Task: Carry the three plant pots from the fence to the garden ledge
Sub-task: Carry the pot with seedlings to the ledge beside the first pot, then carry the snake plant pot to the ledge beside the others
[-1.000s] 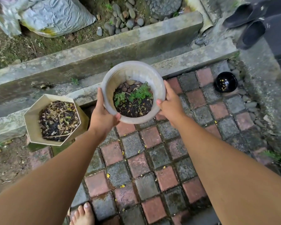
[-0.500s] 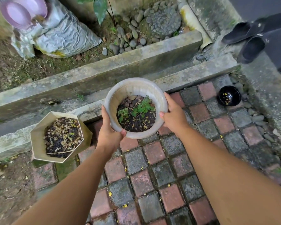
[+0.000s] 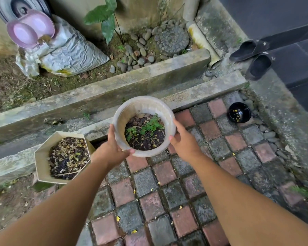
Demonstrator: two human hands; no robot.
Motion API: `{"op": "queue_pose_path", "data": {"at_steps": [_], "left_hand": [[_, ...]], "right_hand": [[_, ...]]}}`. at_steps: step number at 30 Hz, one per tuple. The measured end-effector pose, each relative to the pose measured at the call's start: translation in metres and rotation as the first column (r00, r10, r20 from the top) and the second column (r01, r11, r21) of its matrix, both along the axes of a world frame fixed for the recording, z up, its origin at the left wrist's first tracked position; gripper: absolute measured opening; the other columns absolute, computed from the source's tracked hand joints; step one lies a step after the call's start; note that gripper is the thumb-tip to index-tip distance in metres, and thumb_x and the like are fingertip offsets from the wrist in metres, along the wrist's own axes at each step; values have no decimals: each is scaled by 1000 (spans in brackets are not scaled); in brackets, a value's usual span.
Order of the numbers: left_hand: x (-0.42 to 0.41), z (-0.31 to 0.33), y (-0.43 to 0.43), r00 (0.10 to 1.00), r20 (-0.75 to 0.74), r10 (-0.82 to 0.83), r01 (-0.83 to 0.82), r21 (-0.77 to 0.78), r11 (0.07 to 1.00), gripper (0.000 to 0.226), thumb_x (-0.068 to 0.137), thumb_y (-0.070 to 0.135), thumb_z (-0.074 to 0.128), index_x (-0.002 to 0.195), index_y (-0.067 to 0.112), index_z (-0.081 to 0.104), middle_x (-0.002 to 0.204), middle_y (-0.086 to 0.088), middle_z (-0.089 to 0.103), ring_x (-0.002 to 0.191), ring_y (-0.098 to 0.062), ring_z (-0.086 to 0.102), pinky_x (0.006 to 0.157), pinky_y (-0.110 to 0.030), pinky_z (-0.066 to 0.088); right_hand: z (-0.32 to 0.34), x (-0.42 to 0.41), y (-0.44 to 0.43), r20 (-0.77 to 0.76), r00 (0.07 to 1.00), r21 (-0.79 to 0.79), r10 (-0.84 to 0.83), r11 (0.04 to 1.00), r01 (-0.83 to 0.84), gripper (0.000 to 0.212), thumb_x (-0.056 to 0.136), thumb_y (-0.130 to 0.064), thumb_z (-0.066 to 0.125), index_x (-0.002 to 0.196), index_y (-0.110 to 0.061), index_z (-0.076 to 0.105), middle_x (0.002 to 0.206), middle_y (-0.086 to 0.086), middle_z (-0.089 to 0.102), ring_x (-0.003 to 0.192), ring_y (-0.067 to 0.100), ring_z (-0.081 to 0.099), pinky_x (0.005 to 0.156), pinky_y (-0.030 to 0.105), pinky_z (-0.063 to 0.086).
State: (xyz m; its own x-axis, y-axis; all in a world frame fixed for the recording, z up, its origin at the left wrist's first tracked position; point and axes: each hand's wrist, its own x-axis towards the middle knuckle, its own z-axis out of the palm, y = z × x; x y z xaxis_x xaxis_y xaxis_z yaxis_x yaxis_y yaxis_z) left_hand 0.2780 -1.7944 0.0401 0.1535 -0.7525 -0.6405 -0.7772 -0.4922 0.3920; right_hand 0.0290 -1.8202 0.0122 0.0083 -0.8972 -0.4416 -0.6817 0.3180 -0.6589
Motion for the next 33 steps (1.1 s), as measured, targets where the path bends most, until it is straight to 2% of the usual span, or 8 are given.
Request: {"op": "queue_pose_path", "data": {"at_steps": [3, 5, 8, 12, 16, 25, 29, 33], "left_hand": [[11, 21, -7, 969, 198, -150, 148, 23, 989, 116, 91, 67, 68, 165, 36, -15, 164, -26, 36, 148, -43, 46, 119, -75, 31], [13, 45, -4, 982, 127, -141, 143, -4, 990, 115, 87, 66, 71, 163, 41, -12, 167, -23, 21, 158, -42, 26, 122, -79, 12], [10, 97, 2, 985, -115, -131, 127, -40, 991, 108, 89, 52, 77, 163, 44, 0, 159, -14, 24, 153, -43, 22, 125, -70, 22], [-4, 190, 11, 959, -170, -226, 194, -184, 964, 81, 96, 42, 73, 160, 43, 25, 150, -3, 33, 143, -29, 31, 119, -59, 32], [-22, 303, 23, 931, -298, -209, 136, -249, 959, 62, 99, 30, 71, 153, 37, 41, 146, -2, 41, 140, -24, 42, 97, -24, 52], [-95, 549, 52, 767, -506, -396, 122, -490, 863, 48, 102, 23, 69, 133, 54, 49, 152, 2, 52, 143, -14, 49, 120, -41, 40], [-128, 622, 79, 586, -559, -586, 251, -563, 788, 48, 99, 19, 73, 135, 44, 52, 143, -3, 56, 136, -12, 52, 118, -40, 42], [-160, 683, 109, 372, -519, -770, 400, -659, 637, 48, 96, 25, 76, 134, 45, 53, 133, 2, 60, 127, -5, 55, 113, -38, 46]], "right_hand": [[23, -8, 9, 9, 1000, -21, 28, 999, -28, 68, 105, -22, 67, 163, -33, 35, 158, 7, 47, 136, 23, 52, 103, 33, 40], [50, -11, 16, 19, 1000, -42, 16, 999, -15, 65, 104, -27, 66, 162, -35, 37, 160, 5, 43, 142, 26, 49, 111, 41, 42], [105, -17, 26, 27, 1000, -90, 0, 996, 2, 61, 104, -26, 66, 159, -32, 43, 161, 2, 43, 145, 24, 47, 117, 47, 40], [196, -31, 51, 21, 1000, -151, 8, 988, -5, 52, 100, -23, 69, 150, -28, 54, 154, -4, 49, 138, 19, 50, 114, 46, 46], [306, -55, 77, 5, 1000, -189, -1, 982, 1, 41, 99, -21, 70, 138, -25, 62, 147, -9, 54, 131, 15, 55, 111, 41, 49], [564, -111, 164, 27, 954, -405, -298, 869, 283, 45, 99, -19, 71, 137, -40, 60, 143, -19, 55, 133, -1, 49, 116, 29, 40], [659, -125, 245, 37, 865, -506, -500, 737, 448, 53, 101, -23, 71, 134, -58, 50, 137, -43, 44, 120, -38, 35, 103, 3, 29], [730, -122, 350, 41, 703, -610, -710, 539, 580, 50, 100, -21, 72, 135, -51, 53, 133, -45, 44, 117, -36, 40, 91, -12, 25]]}}
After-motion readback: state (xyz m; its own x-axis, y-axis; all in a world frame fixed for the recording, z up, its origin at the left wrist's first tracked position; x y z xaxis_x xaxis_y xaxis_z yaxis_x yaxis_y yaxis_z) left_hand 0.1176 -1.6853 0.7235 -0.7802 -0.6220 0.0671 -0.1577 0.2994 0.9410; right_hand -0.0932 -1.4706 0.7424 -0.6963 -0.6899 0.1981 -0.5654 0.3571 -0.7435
